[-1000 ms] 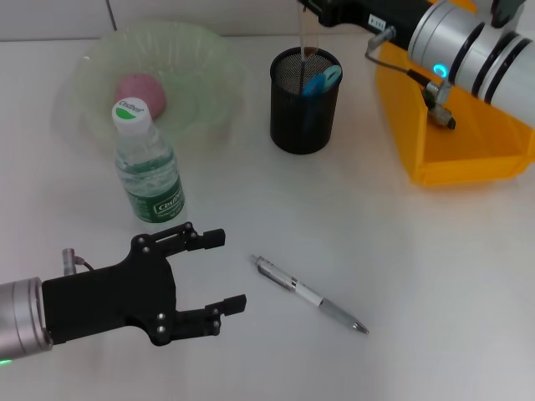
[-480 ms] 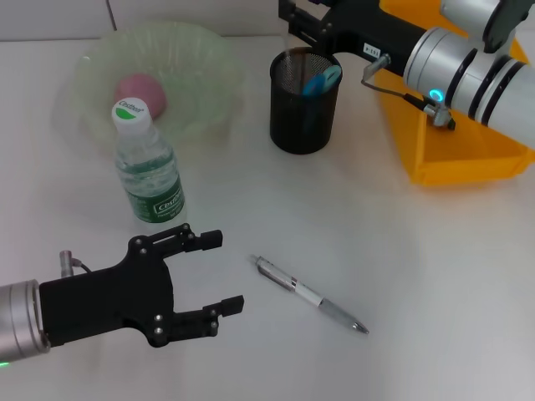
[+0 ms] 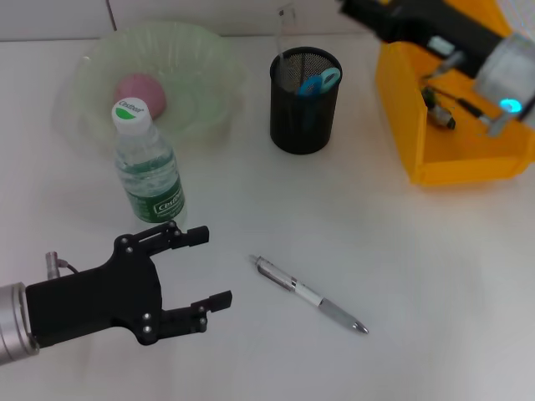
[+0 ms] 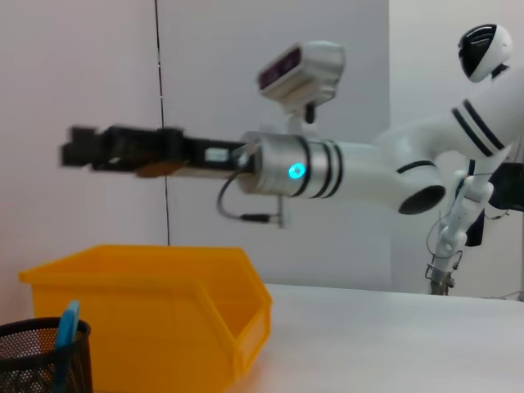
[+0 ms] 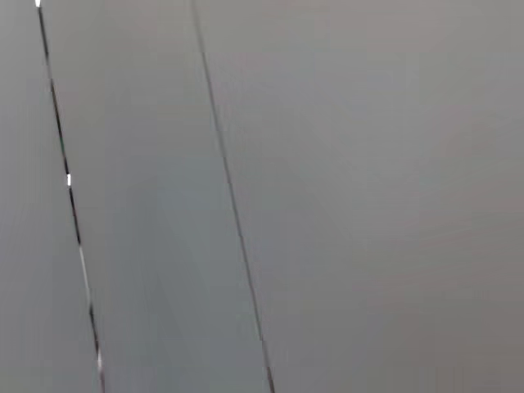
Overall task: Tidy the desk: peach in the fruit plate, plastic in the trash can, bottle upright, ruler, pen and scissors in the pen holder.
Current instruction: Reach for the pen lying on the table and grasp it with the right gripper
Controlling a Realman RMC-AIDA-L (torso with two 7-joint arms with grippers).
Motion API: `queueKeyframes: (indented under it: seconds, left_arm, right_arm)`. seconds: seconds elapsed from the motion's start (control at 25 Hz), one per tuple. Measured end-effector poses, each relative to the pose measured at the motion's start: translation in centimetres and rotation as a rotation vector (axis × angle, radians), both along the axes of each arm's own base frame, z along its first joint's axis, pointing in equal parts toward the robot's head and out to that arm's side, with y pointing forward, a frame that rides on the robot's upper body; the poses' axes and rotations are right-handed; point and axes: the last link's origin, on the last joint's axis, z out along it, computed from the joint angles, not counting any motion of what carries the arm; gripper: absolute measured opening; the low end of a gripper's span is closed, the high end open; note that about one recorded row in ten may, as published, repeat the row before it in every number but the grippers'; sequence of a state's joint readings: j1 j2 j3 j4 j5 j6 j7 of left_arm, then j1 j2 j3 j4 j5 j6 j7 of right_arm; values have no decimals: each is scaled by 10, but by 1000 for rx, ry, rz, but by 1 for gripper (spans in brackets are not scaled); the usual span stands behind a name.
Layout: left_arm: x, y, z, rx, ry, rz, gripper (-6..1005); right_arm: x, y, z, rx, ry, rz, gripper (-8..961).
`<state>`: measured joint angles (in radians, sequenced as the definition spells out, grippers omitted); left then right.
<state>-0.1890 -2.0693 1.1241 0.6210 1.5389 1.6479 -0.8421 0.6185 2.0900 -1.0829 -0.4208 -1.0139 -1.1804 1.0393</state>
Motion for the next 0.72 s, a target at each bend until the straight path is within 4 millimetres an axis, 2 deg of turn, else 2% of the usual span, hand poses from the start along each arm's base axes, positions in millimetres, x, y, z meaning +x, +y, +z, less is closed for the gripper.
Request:
queueKeyframes:
  seconds: [0.12,0.16,0.2,0.24,0.28,0.36,0.4,0.44,0.56,0.72]
  left_arm:
    - [0,-1,1,0,-10,-1,799]
    - [0,-2,2,-1,-12,-2,799]
    - [0,-3,2,-2,-13,0,799]
    - [-1,-4,2,-3,-14,3,799]
    - [-2,-5,3,-4,-14,7,799]
    - [-4,-6,4,-7,-12,17,799]
    - [-5,-7,4,-7,-11,22,799]
    - [-6,-8,4,-7,-9,28,799]
    - [-10,-11,6,1,-7,43,799]
    - [-11,-12,6,3,-6,48,799]
  right_arm:
    - [7,-14,38,29,91,9,721]
    - [6,-20,51,27,112,16,722]
    - [-3,-31,74,-4,114,36,722]
    - [-3,-31,74,-4,114,36,722]
    - [-15,-36,87,-43,90,45,722]
    - [-43,-46,100,-157,9,42,752]
    - [-68,-57,101,-275,-153,4,767]
    - [-68,-57,101,-275,-153,4,782]
    - [-90,-72,87,-458,-470,-92,827]
    - [-104,-83,63,-655,-739,-203,840]
